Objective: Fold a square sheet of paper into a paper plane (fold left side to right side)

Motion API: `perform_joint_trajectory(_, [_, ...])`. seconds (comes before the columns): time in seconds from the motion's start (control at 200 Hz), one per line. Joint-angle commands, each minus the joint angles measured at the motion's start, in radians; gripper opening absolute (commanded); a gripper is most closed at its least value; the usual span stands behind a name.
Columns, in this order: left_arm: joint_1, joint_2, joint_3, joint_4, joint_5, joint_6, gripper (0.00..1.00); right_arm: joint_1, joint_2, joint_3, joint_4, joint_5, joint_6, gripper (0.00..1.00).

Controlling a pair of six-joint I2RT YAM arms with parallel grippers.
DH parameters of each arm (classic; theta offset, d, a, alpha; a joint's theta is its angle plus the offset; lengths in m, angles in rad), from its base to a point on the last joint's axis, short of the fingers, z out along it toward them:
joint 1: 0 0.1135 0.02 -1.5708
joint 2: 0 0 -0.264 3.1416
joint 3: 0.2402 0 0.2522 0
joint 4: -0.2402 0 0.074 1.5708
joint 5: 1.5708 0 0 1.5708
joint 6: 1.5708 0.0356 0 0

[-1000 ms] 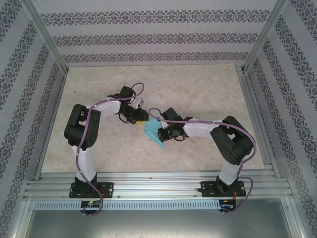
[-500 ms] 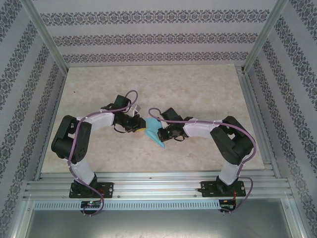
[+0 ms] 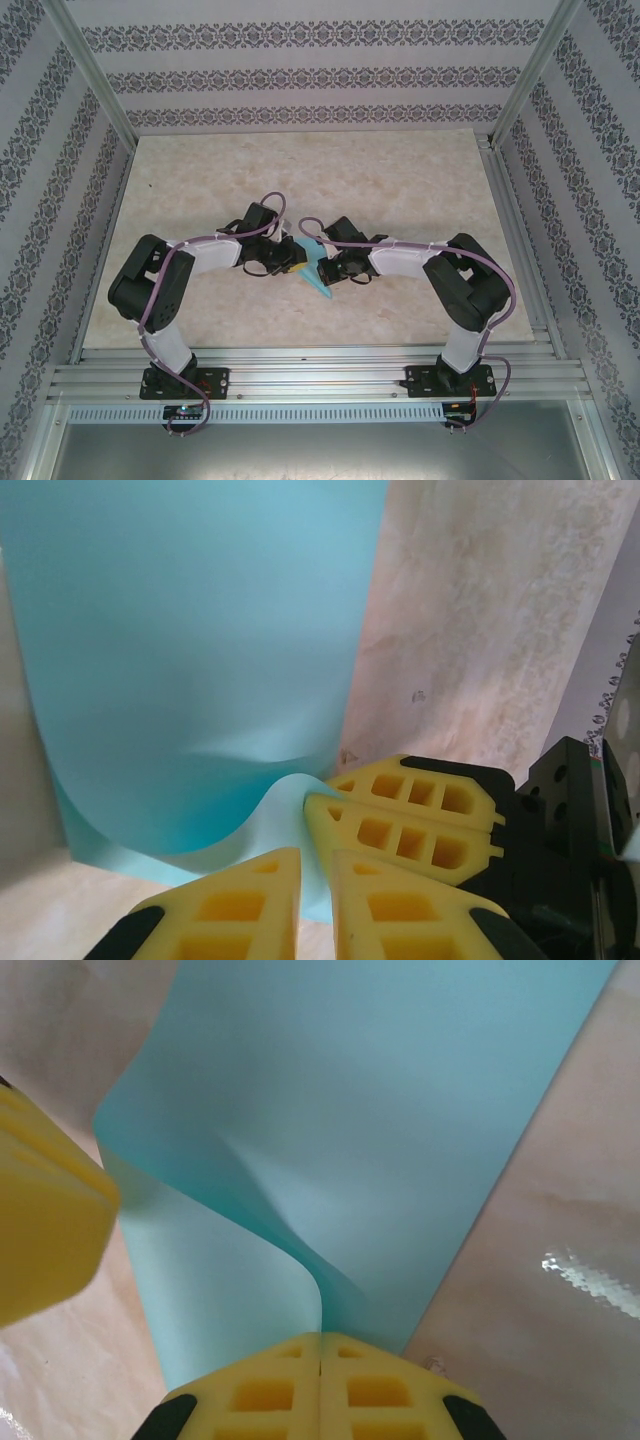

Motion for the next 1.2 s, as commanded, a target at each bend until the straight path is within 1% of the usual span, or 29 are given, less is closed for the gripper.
perform_joint_trajectory(0.0, [-0.028, 0.03, 0.034, 0.048, -0.019, -0.036, 0.17, 0.018, 0.057, -0.014, -0.068, 0.013, -0.015, 0.0])
perform_joint_trajectory(0.29, [-0.047, 0.063, 0.057, 0.03, -0.054, -0.036, 0.17, 0.021, 0.063, -0.01, -0.069, 0.011, -0.016, 0.0])
perform_joint_trajectory(0.56, [-0.049, 0.065, 0.066, -0.07, -0.091, 0.035, 0.17, 0.019, 0.065, -0.009, -0.072, 0.013, -0.018, 0.0])
perform_joint_trajectory(1.194, [-0.05, 0.075, 0.026, -0.104, -0.13, 0.077, 0.17, 0.021, 0.068, -0.004, -0.076, 0.017, -0.02, 0.0])
